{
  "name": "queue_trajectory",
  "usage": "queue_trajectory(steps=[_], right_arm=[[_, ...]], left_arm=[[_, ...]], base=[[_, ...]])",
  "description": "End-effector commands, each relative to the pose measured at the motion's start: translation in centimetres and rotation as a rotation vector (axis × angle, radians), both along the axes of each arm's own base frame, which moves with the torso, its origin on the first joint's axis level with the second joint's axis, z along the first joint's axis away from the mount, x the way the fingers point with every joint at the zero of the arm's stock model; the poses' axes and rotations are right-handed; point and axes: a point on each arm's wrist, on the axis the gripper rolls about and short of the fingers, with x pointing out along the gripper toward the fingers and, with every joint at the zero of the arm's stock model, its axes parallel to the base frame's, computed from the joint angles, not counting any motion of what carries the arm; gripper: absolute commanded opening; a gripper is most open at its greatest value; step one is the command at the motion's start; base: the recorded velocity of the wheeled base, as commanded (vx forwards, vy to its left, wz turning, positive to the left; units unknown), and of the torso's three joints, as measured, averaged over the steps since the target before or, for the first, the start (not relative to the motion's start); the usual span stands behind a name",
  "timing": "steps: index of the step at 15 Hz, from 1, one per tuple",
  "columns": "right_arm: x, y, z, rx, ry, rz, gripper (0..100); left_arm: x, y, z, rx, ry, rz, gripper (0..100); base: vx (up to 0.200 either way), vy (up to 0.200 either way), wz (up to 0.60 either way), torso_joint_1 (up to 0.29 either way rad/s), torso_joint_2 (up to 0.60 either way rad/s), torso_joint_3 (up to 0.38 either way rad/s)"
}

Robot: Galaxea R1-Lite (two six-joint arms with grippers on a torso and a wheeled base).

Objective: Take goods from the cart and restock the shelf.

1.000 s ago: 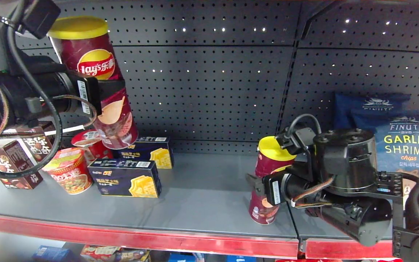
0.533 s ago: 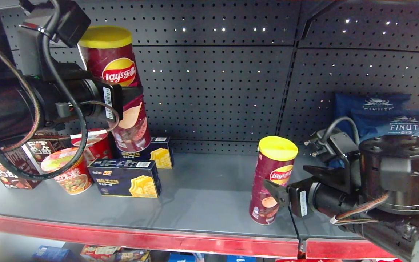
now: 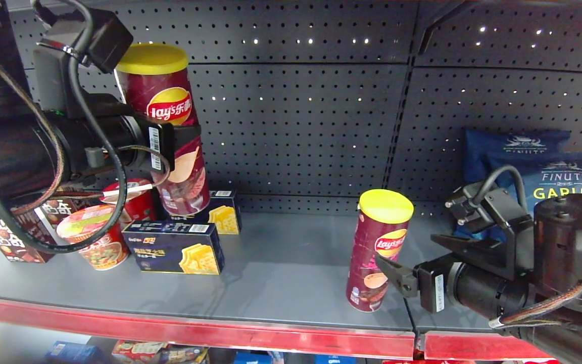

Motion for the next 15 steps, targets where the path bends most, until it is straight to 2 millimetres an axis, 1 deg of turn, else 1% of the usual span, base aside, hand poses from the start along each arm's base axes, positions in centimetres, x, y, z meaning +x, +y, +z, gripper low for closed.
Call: queue_trajectory(steps=[1, 3, 5, 6, 8, 10, 13, 14, 15], right_arm=[[0.2, -1.4, 0.1, 0.004, -0.008, -0.047, 100], [-0.8, -2.8, 0.7, 0.025, -0.028, -0.058, 100], [-1.9, -3.9, 0.2, 0.024, -0.027, -0.061, 100], [-1.9, -4.6, 0.0, 0.021, -0.024, -0.081, 100], [-1.4, -5.2, -0.4, 0.014, -0.007, -0.103, 100], [-0.8, -4.9, -1.1, -0.007, 0.018, -0.107, 100], [0.1, -4.4, -1.6, -0.025, 0.04, -0.113, 100], [0.2, -4.4, -1.6, -0.026, 0.041, -0.112, 100], [0.7, -4.4, -1.9, -0.034, 0.056, -0.118, 100]], left_arm=[[0.0, 0.0, 0.1, -0.002, -0.004, -0.001, 0], [0.0, 0.0, 0.1, -0.002, -0.005, -0.004, 0], [0.2, -0.5, 0.0, 0.0, 0.0, -0.015, 0], [0.2, -1.1, 0.0, -0.006, -0.009, -0.038, 0], [0.9, -2.3, -0.5, -0.006, -0.009, -0.069, 0], [1.8, -3.6, -1.1, -0.001, 0.002, -0.093, 0], [3.2, -4.6, -2.0, 0.003, 0.03, -0.101, 0], [3.3, -4.7, -2.1, -0.003, 0.035, -0.098, 0], [4.1, -5.2, -2.4, -0.018, 0.05, -0.097, 0]], base=[[0.0, 0.0, 0.0, 0.0, 0.0, 0.0], [0.0, 0.0, 0.0, 0.0, 0.0, 0.0], [0.0, 0.0, 0.0, 0.0, 0.0, 0.0], [0.0, 0.0, 0.0, 0.0, 0.0, 0.0], [0.0, 0.0, 0.0, 0.0, 0.0, 0.0], [0.0, 0.0, 0.0, 0.0, 0.0, 0.0], [0.0, 0.0, 0.0, 0.0, 0.0, 0.0], [0.0, 0.0, 0.0, 0.0, 0.0, 0.0], [0.0, 0.0, 0.0, 0.0, 0.0, 0.0]])
